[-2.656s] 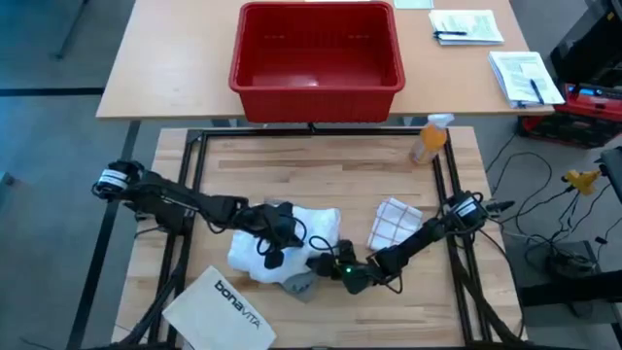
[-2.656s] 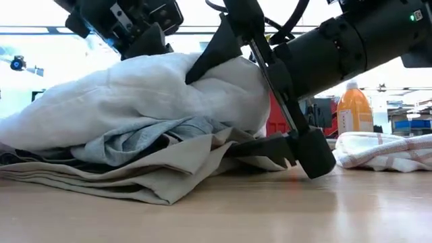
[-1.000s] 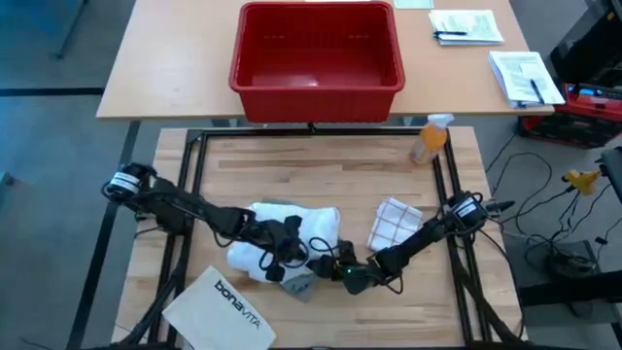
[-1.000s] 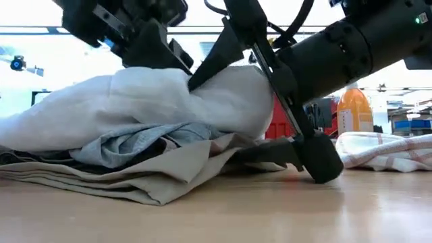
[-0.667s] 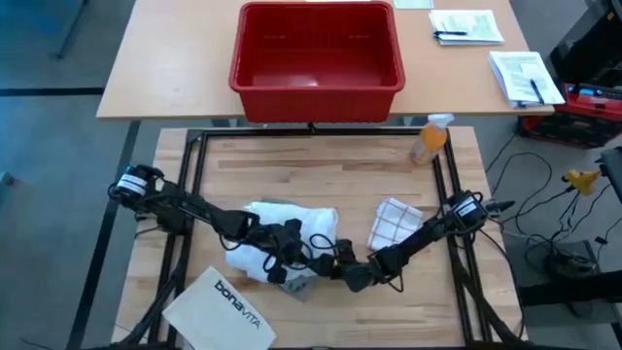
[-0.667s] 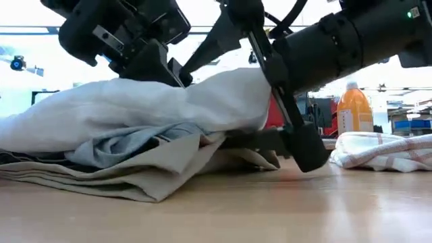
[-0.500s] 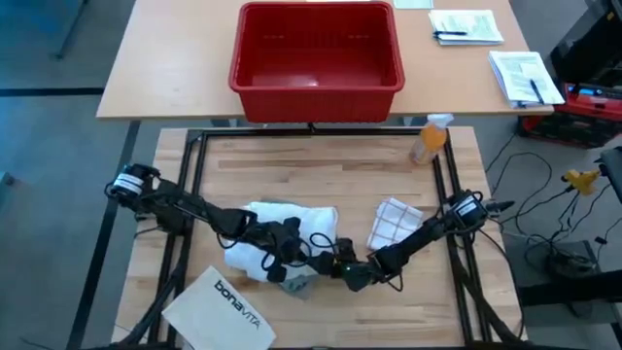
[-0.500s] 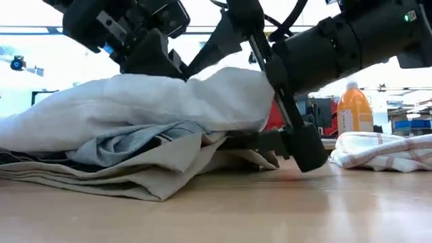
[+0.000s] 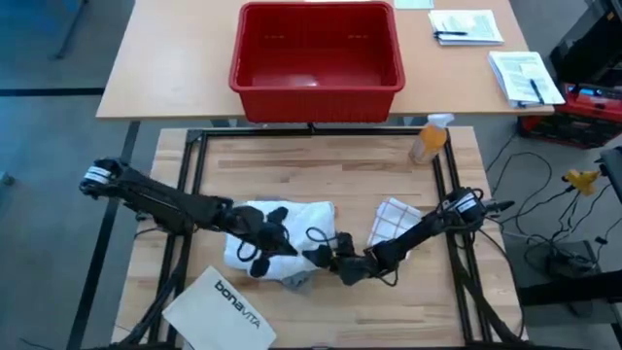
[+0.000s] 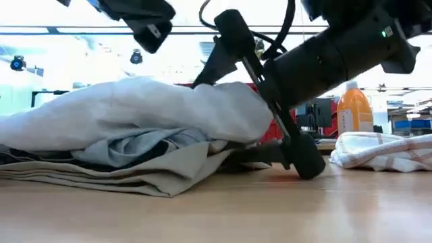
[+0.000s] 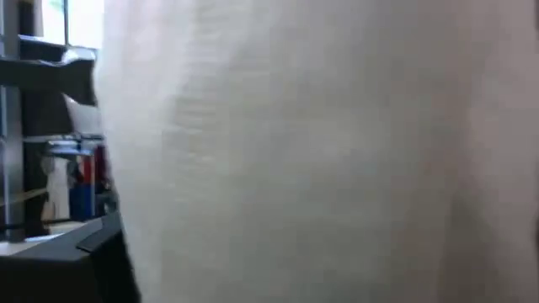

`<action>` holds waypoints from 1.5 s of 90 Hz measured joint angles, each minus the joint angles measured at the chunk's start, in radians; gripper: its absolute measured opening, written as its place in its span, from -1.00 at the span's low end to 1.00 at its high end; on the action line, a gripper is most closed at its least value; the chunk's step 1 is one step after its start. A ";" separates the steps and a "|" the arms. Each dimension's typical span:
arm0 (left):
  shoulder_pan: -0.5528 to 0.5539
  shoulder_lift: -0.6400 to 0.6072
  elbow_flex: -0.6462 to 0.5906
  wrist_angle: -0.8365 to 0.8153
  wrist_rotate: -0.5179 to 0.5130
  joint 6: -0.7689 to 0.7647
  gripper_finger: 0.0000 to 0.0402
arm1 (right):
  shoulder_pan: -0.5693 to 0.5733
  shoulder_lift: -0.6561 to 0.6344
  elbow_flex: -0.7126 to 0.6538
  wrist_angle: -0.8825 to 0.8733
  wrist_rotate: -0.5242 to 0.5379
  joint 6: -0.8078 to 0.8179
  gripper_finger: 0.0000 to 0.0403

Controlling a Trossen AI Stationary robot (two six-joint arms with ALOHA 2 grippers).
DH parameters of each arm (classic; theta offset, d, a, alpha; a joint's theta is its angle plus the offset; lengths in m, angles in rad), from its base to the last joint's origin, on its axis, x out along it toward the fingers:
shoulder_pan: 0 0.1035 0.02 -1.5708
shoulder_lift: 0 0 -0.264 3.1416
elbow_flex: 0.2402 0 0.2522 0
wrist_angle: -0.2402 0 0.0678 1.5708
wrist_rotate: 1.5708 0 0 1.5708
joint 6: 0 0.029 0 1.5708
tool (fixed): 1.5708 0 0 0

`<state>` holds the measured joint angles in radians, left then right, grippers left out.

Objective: Fold laundry
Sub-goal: Put the stack of clothes into the red bin

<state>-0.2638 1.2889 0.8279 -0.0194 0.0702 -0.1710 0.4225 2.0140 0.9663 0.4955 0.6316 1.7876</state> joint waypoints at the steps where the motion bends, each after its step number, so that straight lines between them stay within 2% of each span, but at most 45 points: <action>1: 0.001 -0.006 -0.001 -0.007 -0.004 0.000 -1.00 | 0.000 0.000 0.000 -0.002 -0.003 0.001 0.99; 13: 0.023 -0.105 -0.004 -0.087 -0.109 -0.012 -1.00 | -0.006 0.000 0.007 -0.005 -0.010 -0.020 0.99; 25: 0.057 -0.184 -0.055 -0.183 -0.142 -0.051 -1.00 | -0.023 0.002 0.019 -0.013 -0.024 -0.034 0.99; 42: 0.106 -0.411 -0.308 -0.042 -0.190 -0.247 -1.00 | -0.039 0.002 0.023 -0.011 -0.066 -0.055 0.99; 47: 0.114 -0.483 -0.376 -0.057 -0.218 -0.322 -1.00 | -0.039 0.003 0.023 -0.009 -0.066 -0.057 0.99; 56: 0.145 -0.596 -0.441 -0.145 -0.238 -0.565 -0.96 | -0.040 0.003 0.023 -0.008 -0.087 -0.057 0.99; 62: 0.144 -0.657 -0.453 -0.242 -0.210 -0.682 -0.84 | -0.041 0.003 0.023 -0.008 -0.101 -0.060 0.99; 69: 0.140 -0.707 -0.453 -0.319 -0.191 -0.786 -0.59 | -0.041 0.003 0.023 -0.007 -0.106 -0.063 0.99; 83: 0.140 -0.783 -0.382 -0.555 -0.187 -0.864 0.15 | -0.041 0.003 0.023 -0.003 -0.114 -0.069 0.99; 92: 0.142 -0.801 -0.330 -0.708 -0.278 -0.905 0.71 | -0.041 0.003 0.023 0.000 -0.117 -0.071 0.99; 96: 0.142 -0.800 -0.325 -0.759 -0.306 -0.940 0.87 | -0.041 0.003 0.023 0.002 -0.122 -0.076 0.99; 100: 0.146 -0.788 -0.331 -0.804 -0.309 -0.960 0.92 | -0.041 0.003 0.023 0.003 -0.126 -0.076 0.99; 110: 0.148 -0.747 -0.392 -0.787 -0.223 -1.016 0.79 | -0.044 0.003 0.023 0.007 -0.141 -0.084 0.99; 117: 0.148 -0.718 -0.424 -0.743 -0.217 -1.043 0.76 | -0.045 0.003 0.023 0.010 -0.143 -0.086 0.99; 135: 0.148 -0.625 -0.461 -0.678 -0.254 -1.063 0.96 | -0.046 0.004 0.023 0.011 -0.161 -0.083 0.99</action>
<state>-0.1158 0.6640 0.3668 -0.6979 -0.1837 -1.2339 0.3767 2.0178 0.9894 0.5068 0.4707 1.7050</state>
